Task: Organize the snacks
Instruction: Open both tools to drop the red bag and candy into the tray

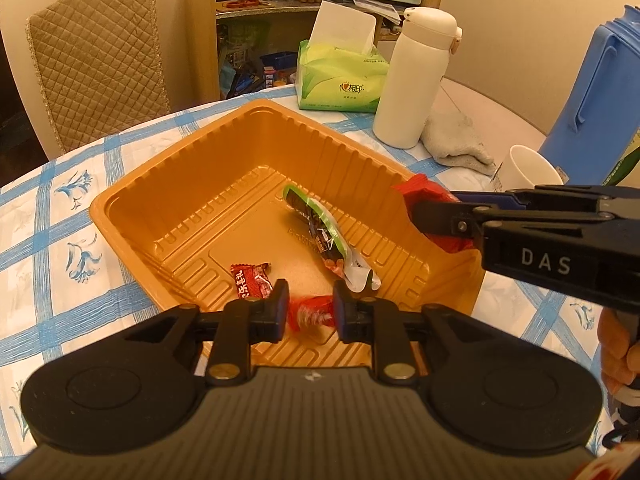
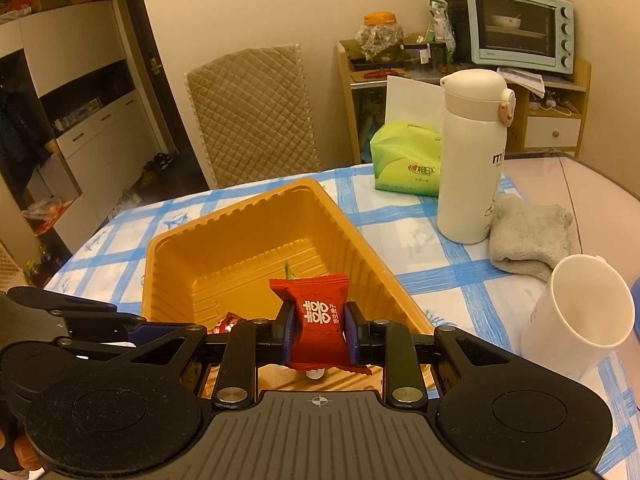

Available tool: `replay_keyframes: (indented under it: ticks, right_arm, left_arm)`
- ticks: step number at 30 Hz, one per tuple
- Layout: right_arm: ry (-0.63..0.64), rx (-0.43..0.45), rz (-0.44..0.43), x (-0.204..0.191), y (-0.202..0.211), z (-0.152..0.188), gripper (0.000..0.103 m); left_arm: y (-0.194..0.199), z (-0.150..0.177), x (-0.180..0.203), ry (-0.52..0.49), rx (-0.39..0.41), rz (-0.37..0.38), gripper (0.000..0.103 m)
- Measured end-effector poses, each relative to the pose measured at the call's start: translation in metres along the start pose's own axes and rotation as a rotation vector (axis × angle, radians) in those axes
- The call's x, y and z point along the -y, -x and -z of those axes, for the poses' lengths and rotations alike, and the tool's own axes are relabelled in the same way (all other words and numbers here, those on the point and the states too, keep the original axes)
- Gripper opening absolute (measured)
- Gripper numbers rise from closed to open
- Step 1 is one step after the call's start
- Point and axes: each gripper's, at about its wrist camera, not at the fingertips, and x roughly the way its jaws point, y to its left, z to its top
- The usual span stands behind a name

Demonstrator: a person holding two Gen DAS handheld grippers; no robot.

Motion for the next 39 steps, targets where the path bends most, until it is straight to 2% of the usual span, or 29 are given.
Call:
replay_keyframes:
  ticks: [18, 25, 33, 34, 36, 38, 39]
  right_arm:
    - [-0.023, -0.002, 0.020, 0.005, -0.013, -0.005, 0.026]
    - [-0.043, 0.046, 0.007, 0.005, -0.010, -0.009, 0.026]
    - [-0.050, 0.049, -0.006, 0.004, 0.002, -0.008, 0.028]
    - [-0.051, 0.050, -0.007, 0.004, 0.004, -0.008, 0.030]
    - [-0.056, 0.053, -0.009, 0.004, 0.009, -0.006, 0.038]
    - [-0.066, 0.068, -0.013, 0.004, 0.015, -0.003, 0.051]
    - [-0.068, 0.076, -0.016, 0.004, 0.019, -0.002, 0.053]
  left_arm:
    - [0.011, 0.004, -0.018, 0.013, 0.012, -0.011, 0.029]
    - [0.019, 0.003, -0.023, 0.023, 0.026, -0.015, 0.034]
    - [0.031, 0.004, -0.023, 0.031, 0.050, -0.021, 0.043]
    - [0.034, 0.004, -0.023, 0.033, 0.053, -0.023, 0.045]
    - [0.038, 0.005, -0.023, 0.037, 0.061, -0.024, 0.048]
    - [0.043, 0.006, -0.022, 0.039, 0.068, -0.026, 0.050]
    - [0.046, 0.006, -0.022, 0.040, 0.071, -0.026, 0.051]
